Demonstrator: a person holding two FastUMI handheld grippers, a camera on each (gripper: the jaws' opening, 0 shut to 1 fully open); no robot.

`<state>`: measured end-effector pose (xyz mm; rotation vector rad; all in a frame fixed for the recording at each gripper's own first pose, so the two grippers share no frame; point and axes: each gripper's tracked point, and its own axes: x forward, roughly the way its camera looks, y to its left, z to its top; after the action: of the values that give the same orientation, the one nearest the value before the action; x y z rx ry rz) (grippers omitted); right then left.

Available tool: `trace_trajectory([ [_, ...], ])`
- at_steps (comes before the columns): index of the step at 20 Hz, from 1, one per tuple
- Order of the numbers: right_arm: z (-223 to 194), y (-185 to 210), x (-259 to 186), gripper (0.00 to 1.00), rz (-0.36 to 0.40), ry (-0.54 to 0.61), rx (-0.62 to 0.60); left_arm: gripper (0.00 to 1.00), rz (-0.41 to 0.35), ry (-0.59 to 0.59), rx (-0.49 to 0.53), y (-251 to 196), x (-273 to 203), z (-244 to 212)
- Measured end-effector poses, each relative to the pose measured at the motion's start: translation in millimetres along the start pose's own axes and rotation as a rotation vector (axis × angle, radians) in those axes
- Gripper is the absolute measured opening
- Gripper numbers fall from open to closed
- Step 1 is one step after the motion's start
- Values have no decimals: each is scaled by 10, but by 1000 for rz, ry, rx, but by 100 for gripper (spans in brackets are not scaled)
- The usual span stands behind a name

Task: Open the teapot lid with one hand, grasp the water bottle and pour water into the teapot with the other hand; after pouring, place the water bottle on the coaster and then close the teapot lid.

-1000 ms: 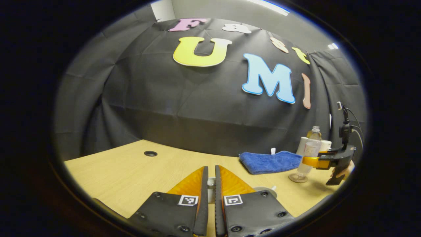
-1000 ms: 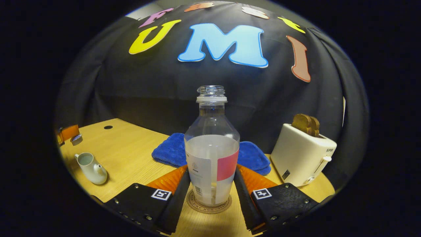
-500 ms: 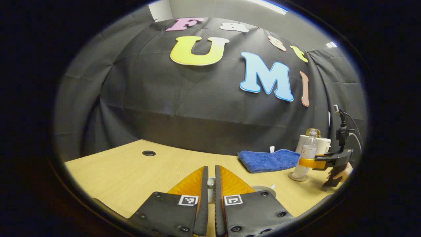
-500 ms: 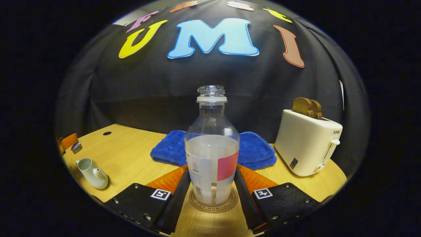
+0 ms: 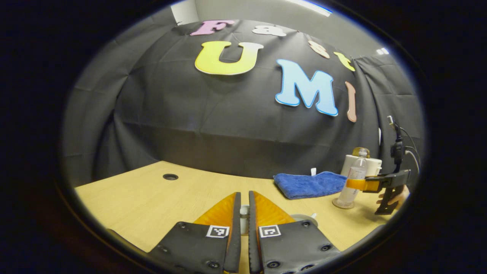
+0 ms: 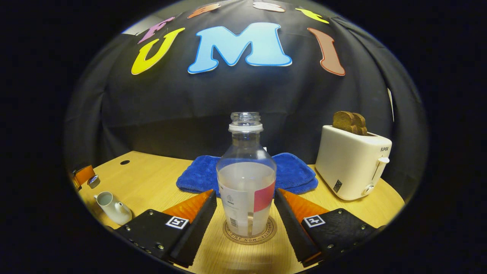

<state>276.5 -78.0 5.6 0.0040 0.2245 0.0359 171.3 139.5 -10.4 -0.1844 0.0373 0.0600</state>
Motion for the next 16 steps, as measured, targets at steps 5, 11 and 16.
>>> trace_trajectory([
  [5, -12, -88, -437, 94, -74, -50, 29, 15, -30, -14, -7, -102, -28, 57],
  [11, -131, -55, -1113, 94, -117, -108, -2, 15, -81, -28, -10, -311, -75, 91],
  [16, -305, 302, -1610, 94, -77, -135, -33, 14, -134, -28, 9, -555, -93, 58],
])
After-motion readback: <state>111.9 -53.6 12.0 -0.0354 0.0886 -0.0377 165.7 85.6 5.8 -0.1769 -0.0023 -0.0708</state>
